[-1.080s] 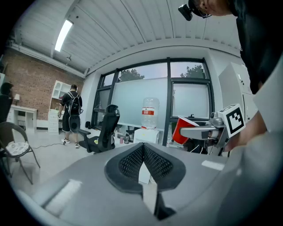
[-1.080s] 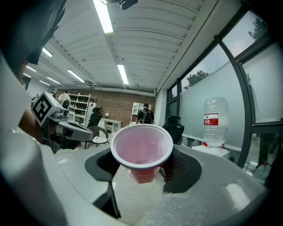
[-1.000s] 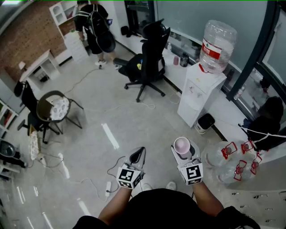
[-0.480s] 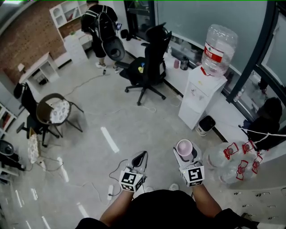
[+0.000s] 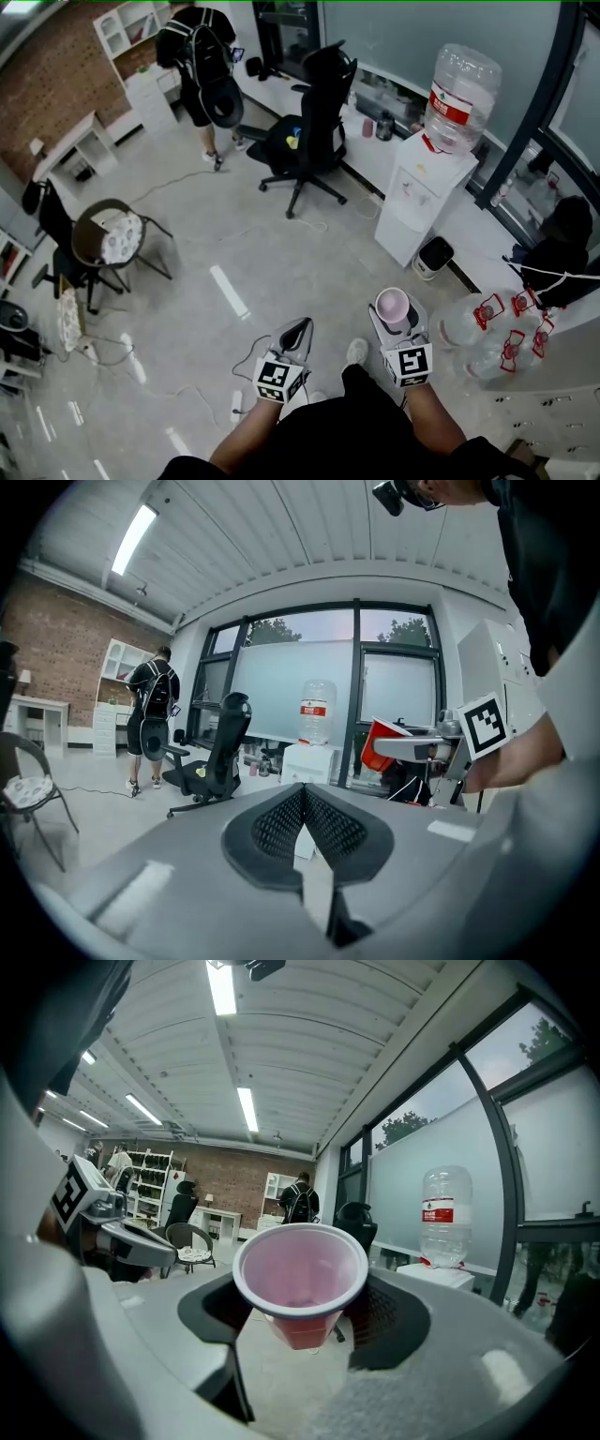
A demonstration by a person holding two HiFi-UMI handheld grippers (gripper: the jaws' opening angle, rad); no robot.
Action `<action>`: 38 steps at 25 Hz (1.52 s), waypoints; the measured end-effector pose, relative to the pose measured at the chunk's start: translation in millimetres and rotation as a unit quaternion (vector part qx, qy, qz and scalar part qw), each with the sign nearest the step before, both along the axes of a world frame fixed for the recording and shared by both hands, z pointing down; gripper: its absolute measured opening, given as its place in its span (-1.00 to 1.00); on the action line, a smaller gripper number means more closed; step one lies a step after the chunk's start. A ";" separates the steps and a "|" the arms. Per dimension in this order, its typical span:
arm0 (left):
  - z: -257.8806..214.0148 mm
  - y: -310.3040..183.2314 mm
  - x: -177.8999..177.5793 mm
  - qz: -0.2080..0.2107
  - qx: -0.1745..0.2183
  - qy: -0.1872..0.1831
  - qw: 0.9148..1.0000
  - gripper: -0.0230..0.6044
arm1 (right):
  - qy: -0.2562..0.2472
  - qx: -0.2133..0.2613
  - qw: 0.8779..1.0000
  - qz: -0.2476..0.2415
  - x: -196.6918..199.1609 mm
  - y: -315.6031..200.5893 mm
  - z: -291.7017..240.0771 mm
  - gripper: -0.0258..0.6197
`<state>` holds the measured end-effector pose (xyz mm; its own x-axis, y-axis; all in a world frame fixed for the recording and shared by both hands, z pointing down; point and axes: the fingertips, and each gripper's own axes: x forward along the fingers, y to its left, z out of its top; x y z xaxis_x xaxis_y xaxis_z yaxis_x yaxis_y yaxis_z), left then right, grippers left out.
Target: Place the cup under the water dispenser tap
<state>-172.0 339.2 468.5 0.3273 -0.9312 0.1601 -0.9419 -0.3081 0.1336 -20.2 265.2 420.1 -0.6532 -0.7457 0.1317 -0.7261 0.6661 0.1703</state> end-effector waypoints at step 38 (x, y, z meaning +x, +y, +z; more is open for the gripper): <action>-0.1 -257.3 62.6 0.032 -0.023 -0.031 0.999 -0.87 | -0.017 -0.036 0.999 0.018 61.0 -243.5 29.6 -0.03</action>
<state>-109.5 81.9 468.4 0.3732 -0.9003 0.2240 -0.9278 -0.3621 0.0903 40.8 21.6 449.7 -0.6316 -0.7577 0.1643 -0.7540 0.6496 0.0977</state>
